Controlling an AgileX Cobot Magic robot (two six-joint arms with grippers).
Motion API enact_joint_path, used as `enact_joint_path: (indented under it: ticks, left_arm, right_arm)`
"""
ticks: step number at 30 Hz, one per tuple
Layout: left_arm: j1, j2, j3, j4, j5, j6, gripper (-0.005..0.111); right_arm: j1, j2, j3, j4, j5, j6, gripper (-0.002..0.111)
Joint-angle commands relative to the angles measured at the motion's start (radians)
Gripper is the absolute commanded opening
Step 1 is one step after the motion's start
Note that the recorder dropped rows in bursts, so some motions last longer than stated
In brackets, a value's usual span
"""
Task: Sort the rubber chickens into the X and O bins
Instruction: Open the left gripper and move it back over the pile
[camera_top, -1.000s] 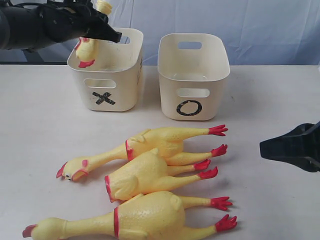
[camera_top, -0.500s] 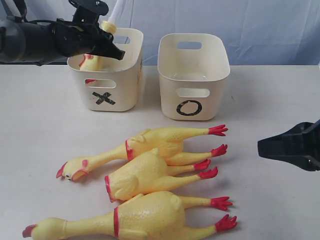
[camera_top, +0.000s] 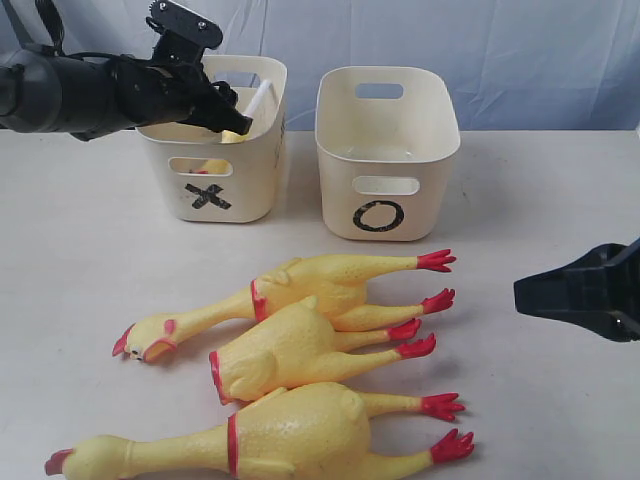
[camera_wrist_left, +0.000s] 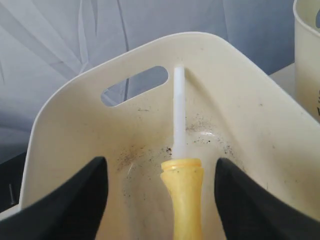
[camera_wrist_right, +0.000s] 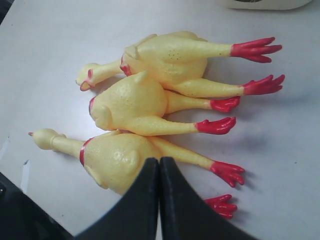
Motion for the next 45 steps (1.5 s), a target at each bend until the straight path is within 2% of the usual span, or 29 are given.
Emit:
enact_joint_path:
  ticks: [1,3,9,19,21,27,33,38,45]
  left_arm:
    - [-0.003,-0.016,-0.007,-0.007,0.001,-0.002,0.06]
    - [-0.003,-0.031,-0.007,-0.009,0.001,-0.007,0.059]
    - [-0.003,-0.092,-0.007,-0.009,0.122,-0.009,0.056]
    - [-0.003,-0.222,-0.007,-0.005,0.415,-0.007,0.054]
    - [-0.003,-0.249,-0.007,-0.005,0.49,-0.007,0.049]
    - [-0.003,-0.322,-0.007,0.064,0.693,-0.002,0.021]
    - [-0.003,-0.367,-0.007,0.166,0.943,-0.002,0.003]
    - [-0.003,-0.393,0.027,0.167,1.07,0.0,0.0]
    - [-0.003,-0.458,0.114,0.165,1.133,0.0,0.0]
  right_arm:
    - [0.0,0.001,-0.007,0.018,0.005,-0.019,0.0]
    - [0.0,0.001,-0.007,0.02,0.005,-0.02,0.0]
    - [0.0,0.001,-0.007,0.02,0.009,-0.02,0.0]
    - [0.0,0.001,-0.007,0.02,0.009,-0.02,0.0]
    - [0.0,0.001,-0.007,0.02,0.009,-0.023,0.0]
    - [0.0,0.001,-0.007,0.02,-0.005,-0.025,0.0]
    - [0.0,0.001,-0.007,0.02,-0.009,-0.025,0.0]
    - [0.0,0.001,-0.007,0.02,-0.009,-0.025,0.0]
    - [0.0,0.001,-0.007,0.02,-0.009,-0.025,0.0]
